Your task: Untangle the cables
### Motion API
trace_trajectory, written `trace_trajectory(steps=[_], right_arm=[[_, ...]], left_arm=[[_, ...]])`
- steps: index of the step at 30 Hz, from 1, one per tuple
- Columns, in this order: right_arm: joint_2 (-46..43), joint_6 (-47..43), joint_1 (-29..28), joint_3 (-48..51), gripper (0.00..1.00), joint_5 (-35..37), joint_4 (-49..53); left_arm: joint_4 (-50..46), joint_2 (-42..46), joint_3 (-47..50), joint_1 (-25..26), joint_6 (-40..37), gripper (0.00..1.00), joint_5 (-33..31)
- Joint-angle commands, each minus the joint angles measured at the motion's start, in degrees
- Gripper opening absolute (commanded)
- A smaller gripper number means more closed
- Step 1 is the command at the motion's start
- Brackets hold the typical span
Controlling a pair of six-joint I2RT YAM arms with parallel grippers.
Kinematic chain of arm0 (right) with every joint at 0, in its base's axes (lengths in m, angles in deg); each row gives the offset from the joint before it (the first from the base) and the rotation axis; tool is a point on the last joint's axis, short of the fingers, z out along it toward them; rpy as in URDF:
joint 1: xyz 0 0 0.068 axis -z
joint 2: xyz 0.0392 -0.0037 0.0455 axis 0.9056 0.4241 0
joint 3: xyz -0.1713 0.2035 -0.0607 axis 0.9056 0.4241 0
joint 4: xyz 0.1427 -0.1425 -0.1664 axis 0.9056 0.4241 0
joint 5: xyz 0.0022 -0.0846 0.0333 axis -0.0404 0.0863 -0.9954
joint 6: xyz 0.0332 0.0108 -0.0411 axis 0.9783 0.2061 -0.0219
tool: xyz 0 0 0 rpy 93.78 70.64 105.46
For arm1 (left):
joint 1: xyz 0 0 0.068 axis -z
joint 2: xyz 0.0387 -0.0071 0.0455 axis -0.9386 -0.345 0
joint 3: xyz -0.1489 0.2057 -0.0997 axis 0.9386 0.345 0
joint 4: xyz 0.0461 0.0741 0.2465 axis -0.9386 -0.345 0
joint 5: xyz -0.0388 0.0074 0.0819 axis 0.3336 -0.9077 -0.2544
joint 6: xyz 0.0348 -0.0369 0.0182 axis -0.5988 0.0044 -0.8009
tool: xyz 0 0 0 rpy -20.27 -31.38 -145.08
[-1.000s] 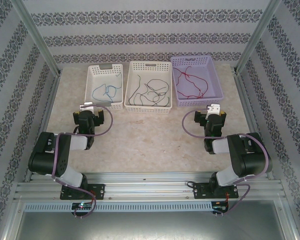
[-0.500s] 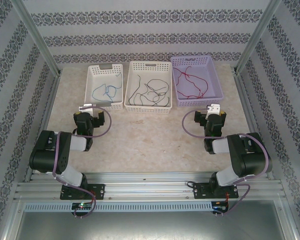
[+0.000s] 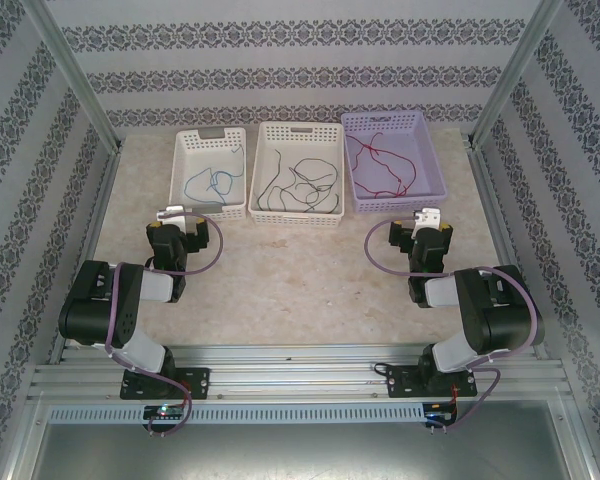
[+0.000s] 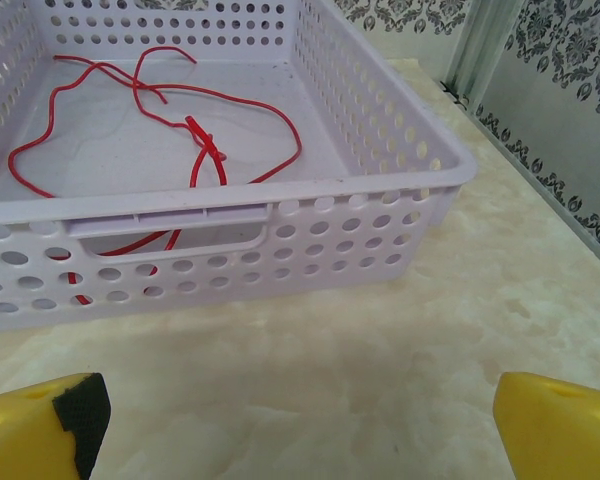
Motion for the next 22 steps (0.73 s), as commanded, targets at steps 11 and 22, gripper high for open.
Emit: trace_trajectory(steps=[11, 22], right_arm=[[-0.41, 1.08, 0.65, -1.16, 0.98, -1.36, -0.04], [-0.51, 1.31, 0.99, -1.21, 0.98, -2.04, 0.3]], left_arm=[[2.98, -0.56, 0.82, 0.15, -0.07, 1.0, -0.12], [3.29, -0.56, 0.98, 0.15, -0.36, 1.0, 0.59]])
